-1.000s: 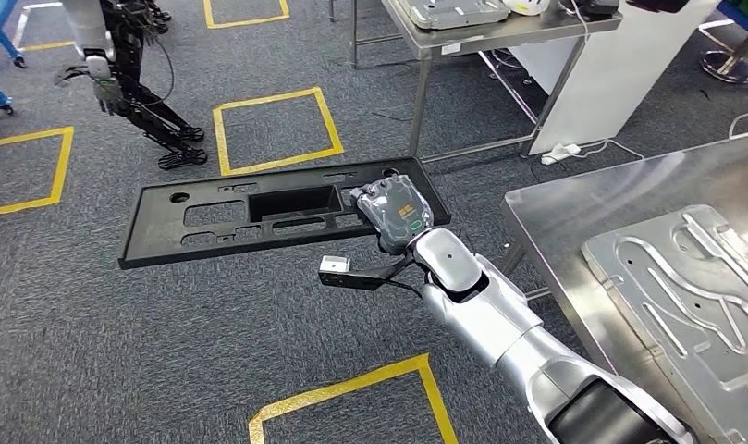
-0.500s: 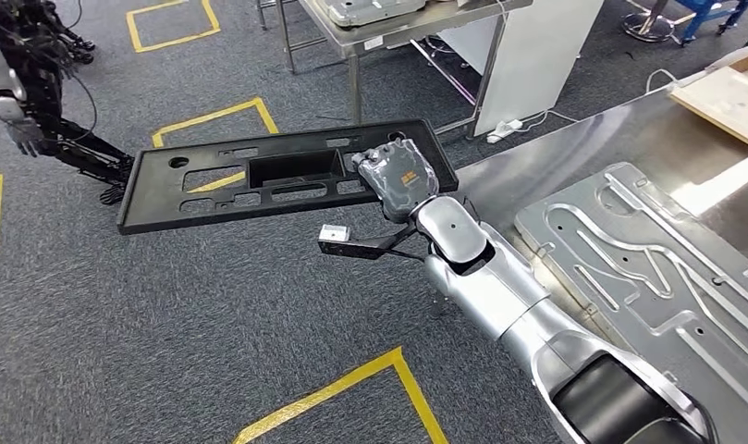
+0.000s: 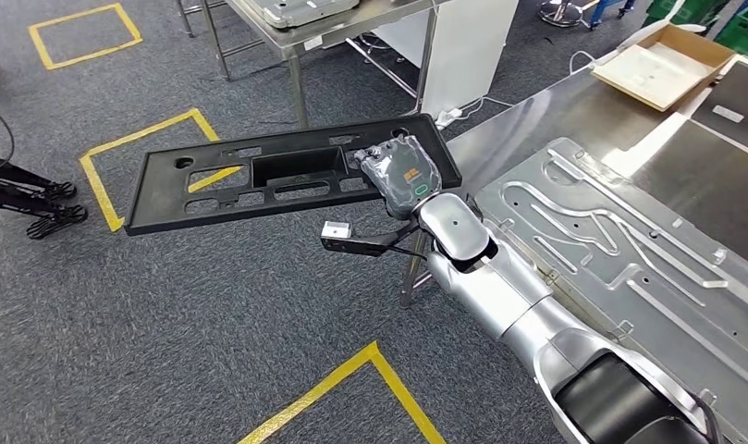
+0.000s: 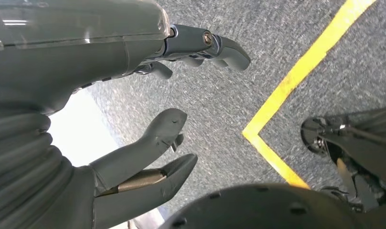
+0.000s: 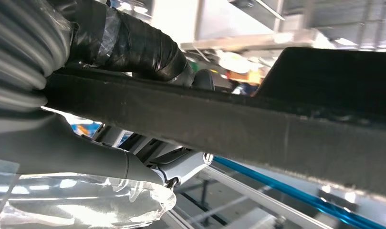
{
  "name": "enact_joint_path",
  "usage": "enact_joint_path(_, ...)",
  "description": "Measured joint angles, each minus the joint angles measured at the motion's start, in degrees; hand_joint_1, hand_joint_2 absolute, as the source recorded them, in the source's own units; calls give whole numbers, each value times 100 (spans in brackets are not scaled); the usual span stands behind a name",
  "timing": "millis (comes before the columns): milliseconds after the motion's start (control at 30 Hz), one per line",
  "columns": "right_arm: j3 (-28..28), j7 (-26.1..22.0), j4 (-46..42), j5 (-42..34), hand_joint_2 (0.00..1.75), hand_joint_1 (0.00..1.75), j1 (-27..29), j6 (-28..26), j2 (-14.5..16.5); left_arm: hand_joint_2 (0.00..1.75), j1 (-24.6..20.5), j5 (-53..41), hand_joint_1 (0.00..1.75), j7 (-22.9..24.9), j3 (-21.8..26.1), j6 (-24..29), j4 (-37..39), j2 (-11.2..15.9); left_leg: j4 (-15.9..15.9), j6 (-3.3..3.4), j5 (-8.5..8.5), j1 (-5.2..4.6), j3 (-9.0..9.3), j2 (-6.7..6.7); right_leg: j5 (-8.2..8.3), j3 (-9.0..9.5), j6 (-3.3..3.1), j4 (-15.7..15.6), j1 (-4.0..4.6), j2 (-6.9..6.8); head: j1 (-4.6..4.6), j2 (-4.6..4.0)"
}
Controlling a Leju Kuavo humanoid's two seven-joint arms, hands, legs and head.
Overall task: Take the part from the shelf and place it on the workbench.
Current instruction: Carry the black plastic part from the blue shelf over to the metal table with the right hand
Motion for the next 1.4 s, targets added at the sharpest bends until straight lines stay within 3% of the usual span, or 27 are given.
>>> enact_joint_path(33, 0, 2, 4, 8, 175, 168, 3, 5, -11, 175, -1, 0, 0, 0, 1, 0, 0, -1, 2, -6, -10, 1, 9, 68, 107, 55, 9, -96, -10, -20, 1, -1)
enact_joint_path(67, 0, 1, 8, 15, 175, 168, 2, 8, -21, 175, -3, -1, 0, 0, 1, 0, 0, -3, 6, -19, -26, 2, 24, 130, 296, 226, 11, -417, -16, -68, 1, 0)
enact_joint_path(133, 0, -2, 9, 19, 175, 168, -7, 7, -31, 175, -3, -3, 0, 0, 1, 0, 0, -5, 19, -65, -68, -14, 61, 247, 589, 635, -24, -1211, 17, -304, -1, 0)
enact_joint_path(200, 0, 3, 13, 21, 175, 168, -16, 11, -41, 175, -5, -4, 0, -2, 1, 1, 0, -6, 25, -123, -104, -47, 92, 347, 650, 807, -100, -1573, 70, -426, -3, 0)
enact_joint_path(267, 0, 21, 29, 42, 175, 168, -19, 15, -73, 175, -29, -5, 0, -7, 1, 2, -1, -6, 13, -180, -129, -59, 133, 447, 650, 811, -176, -1586, 86, -309, -4, 0)
enact_joint_path(300, 0, 33, 41, 61, 175, 168, -19, 15, -94, 175, -42, -7, 0, -10, 2, 3, -1, -4, 35, -212, -169, -49, 146, 425, 656, 825, -210, -1602, 76, -250, -3, 0)
enact_joint_path(367, 0, 65, 73, 102, 175, 168, -29, 13, -121, 175, -42, -9, 0, -13, 4, 4, -2, -2, 356, -258, -398, -19, 31, 189, 679, 855, -283, -1635, 40, -125, -5, -1)
enact_joint_path(433, 0, 86, 115, 123, 175, 168, -36, 5, -134, 175, -19, -14, 0, -15, 5, 3, -2, -2, 1114, -272, -759, -4, -338, -85, 686, 858, -325, -1638, 31, 12, -10, -1)
enact_joint_path(467, 0, 89, 137, 126, 175, 168, -34, 1, -140, 175, -12, -18, 0, -15, 6, 2, -2, -2, 1495, -274, -879, -3, -541, -135, 687, 857, -329, -1634, 36, 91, -10, -1)
enact_joint_path(500, 0, 89, 159, 129, 175, 168, -34, -2, -149, 175, -11, -21, 0, -15, 7, 2, -2, -1, 1714, -270, -890, -4, -679, -154, 686, 860, -331, -1630, 42, 171, -11, -1)
enact_joint_path(533, -1, 88, 181, 133, 175, 168, -33, -2, -160, 175, -9, -23, 0, -14, 8, 1, -2, -1, 1705, -258, -779, -4, -716, -165, 684, 866, -330, -1624, 46, 255, -10, 0)
enact_joint_path(567, -1, 87, 199, 137, 175, 168, -34, 1, -172, 175, -7, -26, 0, -14, 8, 2, -2, 1, 1469, -239, -569, -4, -650, -190, 680, 875, -327, -1618, 47, 340, -11, 0)
enact_joint_path(633, -2, 96, 232, 152, 175, 168, -46, 6, -194, 175, 8, -37, 0, -11, 13, 6, -2, 8, 666, -184, -106, 3, -347, -396, 667, 877, -307, -1597, 50, 497, -11, 0)
enact_joint_path(667, -2, 104, 247, 171, 175, 168, -55, 7, -202, 175, 17, -46, 0, -8, 17, 8, -1, 12, 354, -166, 17, 8, -225, -511, 664, 861, -285, -1584, 45, 564, -11, 0)
enact_joint_path(733, -6, 127, 273, 222, 175, 168, -72, 10, -229, 175, 12, -60, 0, -1, 27, 9, 0, 15, 121, -144, 55, 1, -131, -629, 679, 817, -213, -1579, 21, 683, -10, 0)
enact_joint_path(767, -11, 135, 283, 243, 175, 168, -76, 13, -248, 175, -6, -66, 0, 1, 31, 10, 0, 14, 94, -131, 64, -1, -123, -577, 696, 801, -170, -1592, 8, 746, -10, 0)
enact_joint_path(800, -19, 141, 290, 255, 175, 168, -79, 16, -276, 175, -23, -69, 0, 1, 32, 10, 0, 9, 66, -104, 82, 5, -111, -512, 691, 791, -133, -1588, 8, 734, -10, 1)
enact_joint_path(867, -38, 152, 300, 266, 175, 168, -105, 21, -322, 175, -33, -74, 0, 1, 34, 15, 0, 3, -3, -28, 118, 25, -83, -369, 532, 684, -82, -1369, 39, 472, 11, 1)
enact_joint_path(933, -53, 173, 315, 274, 175, 168, -139, 23, -351, 175, -12, -76, 0, 1, 36, 21, 0, 3, -24, 24, 123, 16, -77, -226, 184, 375, -49, -724, 39, 126, 32, -1)
enact_joint_path(1000, -61, 185, 345, 285, 175, 168, -149, 17, -377, 175, 1, -78, 0, 1, 37, 24, 0, 3, -14, 31, 108, 6, -79, -73, -26, 71, -13, -99, 3, 16, 31, 0)
enact_joint_path(1033, -64, 184, 362, 294, 175, 168, -148, 15, -391, 175, 2, -78, 0, 1, 37, 23, 0, 2, -8, 26, 96, 5, -76, 0, 15, 44, 2, -44, -12, -8, 32, 0)
enact_joint_path(1067, -68, 182, 374, 306, 175, 168, -149, 14, -404, 175, -1, -79, 0, 0, 38, 23, 0, 0, 1, 17, 83, 6, -70, 68, 160, 142, 9, -231, -22, -39, 32, 0)
enact_joint_path(1167, -111, 198, 380, 337, 175, 168, -170, 38, -454, 175, -5, -82, 0, -5, 38, 22, 0, -7, 30, -37, 30, -15, -36, 229, 615, 728, -39, -1353, 22, -323, 32, -1)
enact_joint_path(1233, -150, 213, 376, 341, 175, 168, -192, 56, -491, 175, -4, -83, 0, -13, 39, 22, 0, -10, 35, -95, 4, -44, -13, 331, 650, 842, -99, -1621, 75, -387, 30, -1)
enact_joint_path(1300, -173, 218, 374, 344, 175, 168, -204, 64, -531, 175, -22, -83, 0, -15, 40, 22, 0, -10, 31, -161, -23, -41, 14, 405, 674, 840, -157, -1639, 70, -251, 30, -1)
enact_joint_path(1367, -187, 218, 374, 363, 175, 168, -214, 68, -563, 175, -32, -83, 0, -16, 42, 22, 0, -10, 198, -216, -171, -12, -29, 228, 702, 866, -229, -1678, 33, -137, 28, 0)
enact_joint_path(1400, -191, 219, 374, 377, 175, 168, -216, 68, -569, 175, -28, -83, 0, -16, 43, 22, 0, -10, 455, -235, -332, 3, -136, 77, 713, 878, -260, -1693, 11, -80, 28, 0)
